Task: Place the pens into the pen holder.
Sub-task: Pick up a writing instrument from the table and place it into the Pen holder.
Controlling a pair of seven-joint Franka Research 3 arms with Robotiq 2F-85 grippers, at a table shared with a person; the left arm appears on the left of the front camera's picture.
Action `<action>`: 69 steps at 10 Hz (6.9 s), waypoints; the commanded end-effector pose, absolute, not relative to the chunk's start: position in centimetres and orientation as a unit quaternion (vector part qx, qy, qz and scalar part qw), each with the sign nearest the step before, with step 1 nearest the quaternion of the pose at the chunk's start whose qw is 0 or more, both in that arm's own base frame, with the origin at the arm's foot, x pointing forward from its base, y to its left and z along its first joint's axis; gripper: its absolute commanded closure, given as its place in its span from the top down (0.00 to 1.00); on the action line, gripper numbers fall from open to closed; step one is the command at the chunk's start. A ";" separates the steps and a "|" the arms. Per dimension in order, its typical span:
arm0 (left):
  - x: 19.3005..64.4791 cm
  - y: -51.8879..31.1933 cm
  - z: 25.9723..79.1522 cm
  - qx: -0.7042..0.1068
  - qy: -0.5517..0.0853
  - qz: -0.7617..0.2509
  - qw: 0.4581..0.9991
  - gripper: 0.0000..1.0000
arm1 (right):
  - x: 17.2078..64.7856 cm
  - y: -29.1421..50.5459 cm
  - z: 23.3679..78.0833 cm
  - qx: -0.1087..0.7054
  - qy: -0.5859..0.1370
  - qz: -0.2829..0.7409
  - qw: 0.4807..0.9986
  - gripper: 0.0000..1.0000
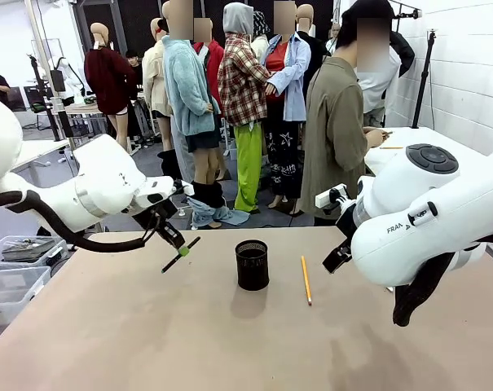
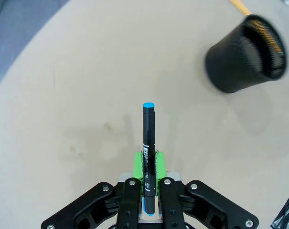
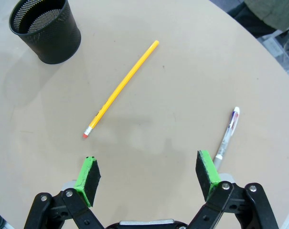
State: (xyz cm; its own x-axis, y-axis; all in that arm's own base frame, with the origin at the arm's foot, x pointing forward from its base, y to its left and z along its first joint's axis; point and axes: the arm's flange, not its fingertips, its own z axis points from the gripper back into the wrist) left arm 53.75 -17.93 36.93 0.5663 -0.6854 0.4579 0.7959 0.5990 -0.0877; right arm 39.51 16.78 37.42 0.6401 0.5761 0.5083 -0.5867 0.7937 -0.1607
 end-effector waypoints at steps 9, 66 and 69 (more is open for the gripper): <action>51.2 -18.6 37.3 -0.328 -0.235 -0.643 0.651 0.00 | 39.5 16.8 37.4 0.010 -0.277 0.321 0.906 1.00; 47.7 -13.0 44.6 -0.210 -0.113 -0.403 0.884 0.63 | 39.5 16.8 37.4 0.010 -0.277 0.321 0.906 1.00; 47.7 -13.0 44.6 -0.210 -0.113 -0.403 0.884 0.63 | 39.5 16.8 37.4 0.010 -0.277 0.321 0.906 1.00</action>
State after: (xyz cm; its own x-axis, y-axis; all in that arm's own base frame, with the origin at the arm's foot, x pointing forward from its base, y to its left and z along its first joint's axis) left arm 47.50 -13.26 44.42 0.6584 -0.6587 0.3642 0.7517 0.6007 -0.2724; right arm 39.53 16.78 37.44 0.6400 0.5758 0.5088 -0.5865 0.7938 -0.1608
